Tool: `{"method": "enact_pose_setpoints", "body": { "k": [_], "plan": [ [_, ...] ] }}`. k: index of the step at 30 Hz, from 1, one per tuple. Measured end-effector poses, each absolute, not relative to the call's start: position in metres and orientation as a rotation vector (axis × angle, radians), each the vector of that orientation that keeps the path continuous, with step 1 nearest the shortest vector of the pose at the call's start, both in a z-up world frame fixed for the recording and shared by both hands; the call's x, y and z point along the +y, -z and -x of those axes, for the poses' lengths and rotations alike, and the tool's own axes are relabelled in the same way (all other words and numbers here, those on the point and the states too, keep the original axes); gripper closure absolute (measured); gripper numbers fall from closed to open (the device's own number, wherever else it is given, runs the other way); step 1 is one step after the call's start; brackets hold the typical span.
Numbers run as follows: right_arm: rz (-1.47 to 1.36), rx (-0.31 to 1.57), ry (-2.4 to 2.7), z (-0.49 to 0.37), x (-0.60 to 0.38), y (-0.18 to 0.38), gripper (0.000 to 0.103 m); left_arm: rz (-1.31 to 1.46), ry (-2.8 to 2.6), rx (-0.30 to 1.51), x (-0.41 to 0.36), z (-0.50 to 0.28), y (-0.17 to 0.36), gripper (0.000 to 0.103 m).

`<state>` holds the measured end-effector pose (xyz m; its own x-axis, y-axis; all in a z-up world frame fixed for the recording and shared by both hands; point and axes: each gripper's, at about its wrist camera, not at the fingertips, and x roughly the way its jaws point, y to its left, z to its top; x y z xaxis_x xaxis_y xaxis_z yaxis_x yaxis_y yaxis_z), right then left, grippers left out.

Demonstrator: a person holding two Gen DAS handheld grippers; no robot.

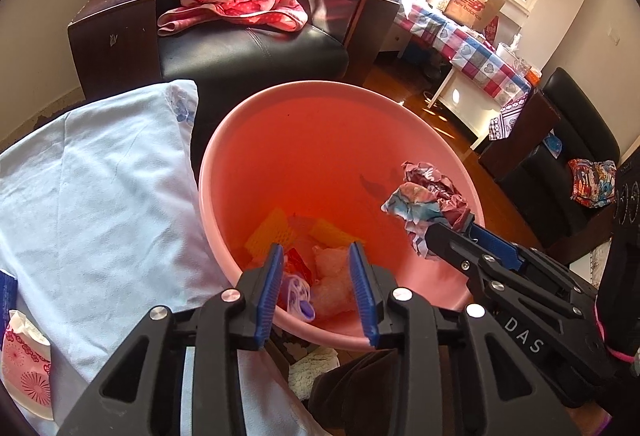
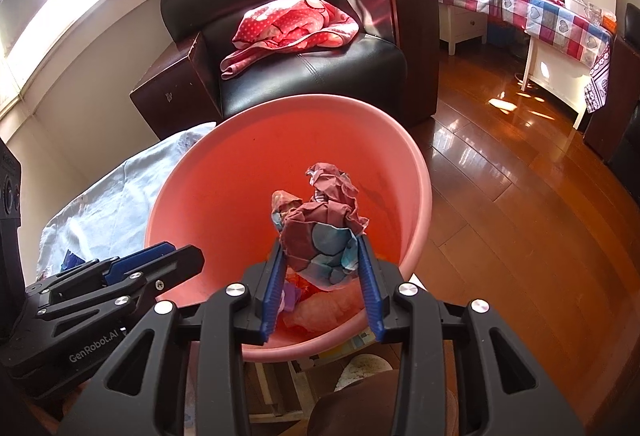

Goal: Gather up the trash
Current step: 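Open both tools to drop the mask and paper into the basin, then move both open tools back over the trash on the bed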

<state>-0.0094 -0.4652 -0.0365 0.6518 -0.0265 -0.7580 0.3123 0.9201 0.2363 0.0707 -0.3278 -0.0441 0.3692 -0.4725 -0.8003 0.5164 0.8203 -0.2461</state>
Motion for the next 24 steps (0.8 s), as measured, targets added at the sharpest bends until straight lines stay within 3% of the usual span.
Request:
{"method": "enact_pose_setpoints", "body": {
  "k": [5, 9, 24],
  "plan": [
    [-0.366, 0.838, 0.198, 0.011, -0.465, 0.035, 0.066, -0.035, 0.636, 0.995, -0.323, -0.07, 0.038, 0.068],
    [-0.354, 0.819, 0.194, 0.013, -0.463, 0.032, 0.059, -0.028, 0.64, 0.989, -0.32, -0.068, 0.034, 0.068],
    [-0.306, 0.781, 0.156, 0.024, -0.439, 0.011, 0.059, -0.026, 0.629, 0.922, -0.287, -0.044, 0.01, 0.066]
  ]
}}
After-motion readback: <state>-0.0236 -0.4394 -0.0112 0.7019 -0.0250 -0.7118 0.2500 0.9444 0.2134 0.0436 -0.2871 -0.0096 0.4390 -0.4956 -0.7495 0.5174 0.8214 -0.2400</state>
